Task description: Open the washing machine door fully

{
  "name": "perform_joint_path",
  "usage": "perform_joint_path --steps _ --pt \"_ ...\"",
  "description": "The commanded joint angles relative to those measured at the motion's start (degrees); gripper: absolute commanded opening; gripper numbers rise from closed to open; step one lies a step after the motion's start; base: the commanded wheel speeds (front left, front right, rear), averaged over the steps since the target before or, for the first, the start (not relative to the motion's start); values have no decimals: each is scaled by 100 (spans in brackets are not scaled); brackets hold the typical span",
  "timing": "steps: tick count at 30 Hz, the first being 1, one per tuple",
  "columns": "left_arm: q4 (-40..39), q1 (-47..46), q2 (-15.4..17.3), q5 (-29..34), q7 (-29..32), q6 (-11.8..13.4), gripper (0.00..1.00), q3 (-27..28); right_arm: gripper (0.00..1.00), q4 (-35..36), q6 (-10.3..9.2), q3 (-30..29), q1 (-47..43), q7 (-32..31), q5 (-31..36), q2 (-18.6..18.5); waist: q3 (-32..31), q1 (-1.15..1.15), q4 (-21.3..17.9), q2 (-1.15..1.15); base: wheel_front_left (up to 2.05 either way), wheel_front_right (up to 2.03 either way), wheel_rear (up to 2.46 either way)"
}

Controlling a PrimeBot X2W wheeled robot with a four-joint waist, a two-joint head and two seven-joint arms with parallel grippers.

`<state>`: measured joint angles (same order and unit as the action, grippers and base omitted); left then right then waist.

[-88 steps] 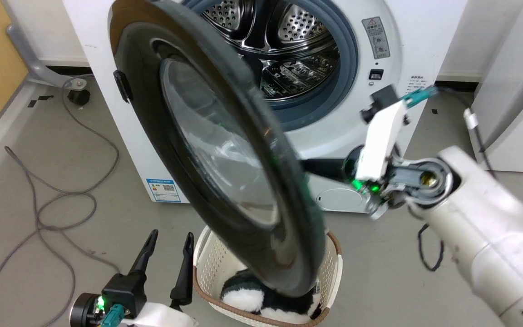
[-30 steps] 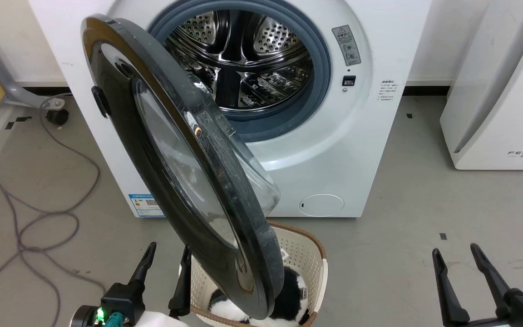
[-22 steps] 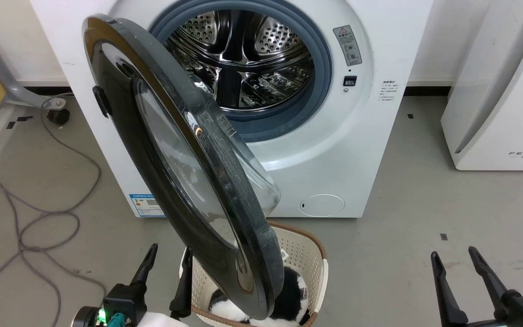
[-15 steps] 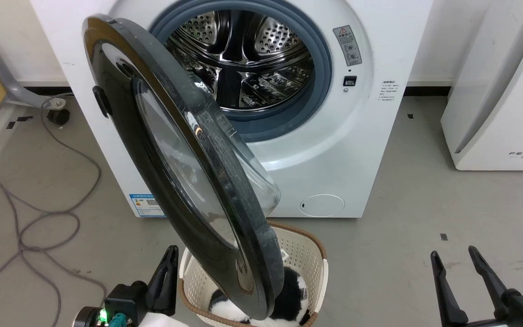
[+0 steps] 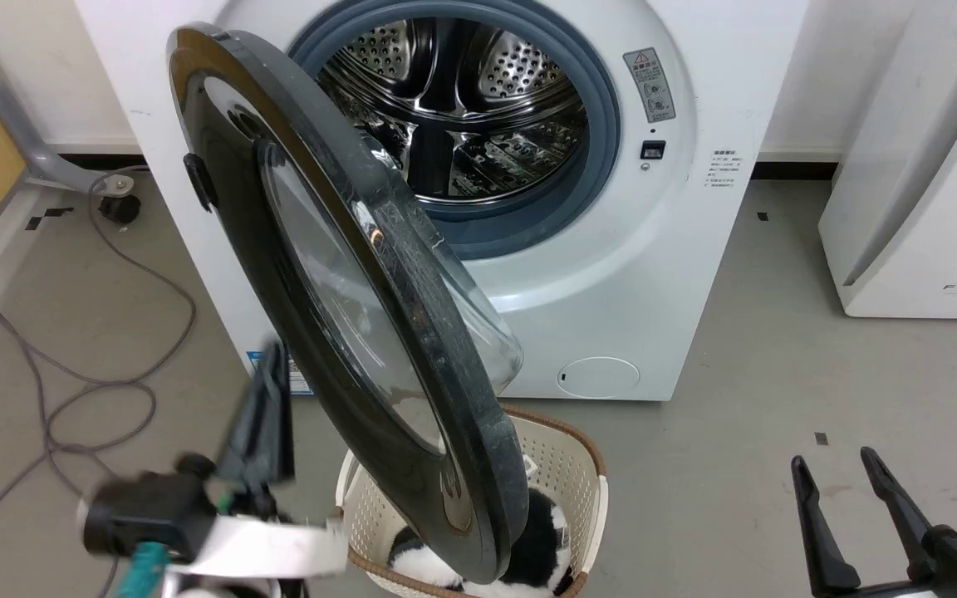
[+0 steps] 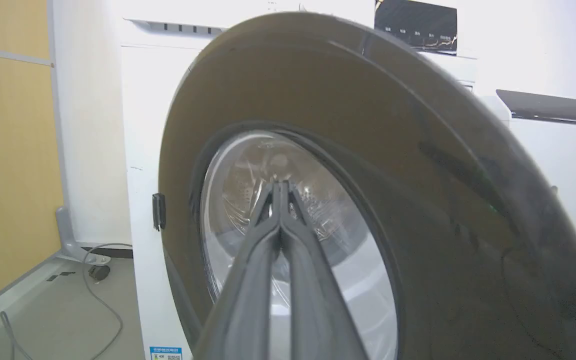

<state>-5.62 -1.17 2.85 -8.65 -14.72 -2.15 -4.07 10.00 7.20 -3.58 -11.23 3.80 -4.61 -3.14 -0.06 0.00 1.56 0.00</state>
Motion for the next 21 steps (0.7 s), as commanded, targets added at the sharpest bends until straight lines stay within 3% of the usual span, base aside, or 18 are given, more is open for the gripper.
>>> perform_joint_path --steps 1,10,14,19,21 --pt "-322 -162 5 -35 -28 32 0 -8 100 44 29 -10 -59 -11 -11 26 1 0 6 0 0 0 0" --pt "-2276 -953 4 -56 -28 9 0 -576 100 87 29 -49 -74 -33 -28 26 9 0 32 0 0 0 0" --pt "-2498 -1183 3 -89 144 -124 0 -1196 100 100 29 -63 -87 -48 -13 26 -2 0 27 0 0 0 0" --pt "-2238 -1102 8 -162 901 -333 0 -2217 100 113 29 -76 -107 -76 2 26 -5 0 14 0 0 0 0" --pt "-2158 -1046 11 -205 1052 -356 0 -2386 100 114 29 -79 -110 -80 1 26 -4 0 10 0 0 0 0"
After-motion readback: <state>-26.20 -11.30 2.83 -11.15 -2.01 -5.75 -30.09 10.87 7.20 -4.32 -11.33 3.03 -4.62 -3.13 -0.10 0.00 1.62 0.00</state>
